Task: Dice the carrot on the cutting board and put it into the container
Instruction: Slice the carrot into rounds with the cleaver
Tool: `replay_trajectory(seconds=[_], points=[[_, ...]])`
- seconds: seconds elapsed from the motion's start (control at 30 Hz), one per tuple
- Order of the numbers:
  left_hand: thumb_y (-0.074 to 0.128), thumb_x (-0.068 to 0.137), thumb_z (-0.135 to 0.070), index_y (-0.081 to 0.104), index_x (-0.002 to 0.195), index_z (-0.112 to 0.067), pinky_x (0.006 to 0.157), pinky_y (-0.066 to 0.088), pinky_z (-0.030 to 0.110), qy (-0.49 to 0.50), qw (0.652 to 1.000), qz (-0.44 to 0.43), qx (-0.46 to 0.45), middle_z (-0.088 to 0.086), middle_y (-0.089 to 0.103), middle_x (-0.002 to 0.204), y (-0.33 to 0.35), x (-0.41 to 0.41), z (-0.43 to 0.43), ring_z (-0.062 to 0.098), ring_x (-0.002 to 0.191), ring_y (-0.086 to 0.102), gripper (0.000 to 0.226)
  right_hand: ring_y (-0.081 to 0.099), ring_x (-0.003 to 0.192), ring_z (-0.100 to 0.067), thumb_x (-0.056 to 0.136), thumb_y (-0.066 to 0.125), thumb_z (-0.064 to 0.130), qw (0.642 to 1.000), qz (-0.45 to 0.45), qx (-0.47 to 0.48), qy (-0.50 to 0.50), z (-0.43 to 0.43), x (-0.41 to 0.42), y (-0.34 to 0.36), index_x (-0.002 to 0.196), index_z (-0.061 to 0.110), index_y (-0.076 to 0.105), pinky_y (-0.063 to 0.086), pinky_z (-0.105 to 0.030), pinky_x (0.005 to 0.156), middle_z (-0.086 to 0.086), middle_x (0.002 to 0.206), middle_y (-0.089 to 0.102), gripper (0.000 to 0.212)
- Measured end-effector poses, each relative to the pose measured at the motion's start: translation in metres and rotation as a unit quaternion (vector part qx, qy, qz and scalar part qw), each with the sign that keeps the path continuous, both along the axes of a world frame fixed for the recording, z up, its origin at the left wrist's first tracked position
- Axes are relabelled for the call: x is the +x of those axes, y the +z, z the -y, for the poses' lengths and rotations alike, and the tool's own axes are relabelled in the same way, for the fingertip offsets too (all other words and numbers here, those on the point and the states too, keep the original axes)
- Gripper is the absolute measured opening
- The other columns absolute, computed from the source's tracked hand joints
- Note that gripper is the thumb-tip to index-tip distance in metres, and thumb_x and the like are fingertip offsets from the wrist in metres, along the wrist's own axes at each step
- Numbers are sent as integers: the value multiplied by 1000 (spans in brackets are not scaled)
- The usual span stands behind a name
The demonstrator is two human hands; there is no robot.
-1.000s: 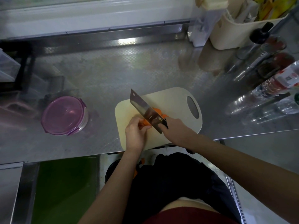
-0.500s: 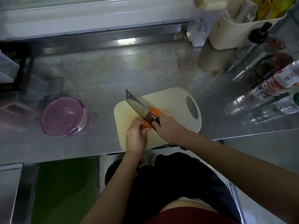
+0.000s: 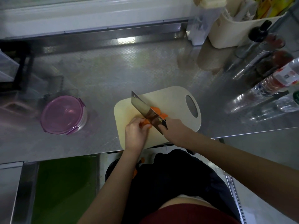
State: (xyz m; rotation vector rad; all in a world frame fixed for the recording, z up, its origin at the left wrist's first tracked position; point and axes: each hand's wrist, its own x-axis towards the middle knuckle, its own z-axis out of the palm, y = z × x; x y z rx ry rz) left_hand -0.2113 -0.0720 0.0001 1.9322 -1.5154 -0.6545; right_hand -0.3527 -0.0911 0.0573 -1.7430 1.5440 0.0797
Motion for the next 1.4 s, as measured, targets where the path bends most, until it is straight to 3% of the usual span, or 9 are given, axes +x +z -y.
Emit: replay_trajectory(seconds=[0.1,0.33,0.5,0.73,0.8,1.0,1.1,1.2,1.4], points=[[77,73,-12,70,82,-5,73,35,13,-3,1000,3,4,9,66,87,-1,1,-1,20,78,60,14,56,97,-34,98,41,29,1000,2,8,-5,-2,-1,0,112,0,50,42,-36,82,-20,107,58,33],[76,72,-7,68,78,-4,71,35,12,-4,1000,0,1,10,64,83,-2,2,-6,19,73,58,10,53,102,-34,98,41,27,1000,6,-11,3,3,15,-3,111,-3,51,30,-26,72,-22,115,54,33],[76,73,-10,68,81,-2,72,37,13,-2,1000,6,7,10,65,84,-3,5,-8,22,75,60,14,54,101,-34,97,42,30,1000,-7,-20,9,7,24,-8,106,-2,52,38,-34,76,-24,111,56,34],[76,74,-14,70,87,-3,75,37,16,-19,999,9,38,10,67,91,2,1,0,23,83,61,18,54,104,-32,100,38,23,999,-9,-14,30,1,15,2,116,-2,48,34,-28,71,-19,114,54,32],[76,74,-17,70,89,-5,75,39,18,-18,999,12,45,9,67,93,1,1,3,23,84,61,20,54,100,-31,100,39,24,1000,-1,-6,16,-5,5,5,118,-1,46,31,-24,69,-12,106,52,31],[76,74,-17,70,88,-6,74,36,13,-25,999,18,41,7,67,93,1,0,5,21,84,61,18,50,77,-26,97,42,31,1000,-11,19,-13,-16,-12,-1,110,2,49,37,-29,71,-20,101,60,32],[76,74,-18,69,86,-7,74,39,16,-25,999,20,38,7,66,90,0,1,4,20,81,60,18,52,84,-30,98,42,29,1000,-8,14,-14,-11,-7,0,111,1,51,36,-28,72,-19,107,59,32],[75,73,-12,69,83,-5,73,40,17,-26,999,14,29,8,66,87,0,0,3,21,79,60,14,52,106,-33,98,43,22,1000,11,-4,-13,-7,5,-2,124,-1,45,30,-24,73,-16,118,50,34],[73,72,-5,68,80,-3,69,34,10,-31,999,13,16,10,67,85,0,1,1,21,76,61,9,54,106,-37,94,47,22,999,31,-20,-27,3,22,-27,119,-4,48,42,-40,89,-25,115,51,36]])
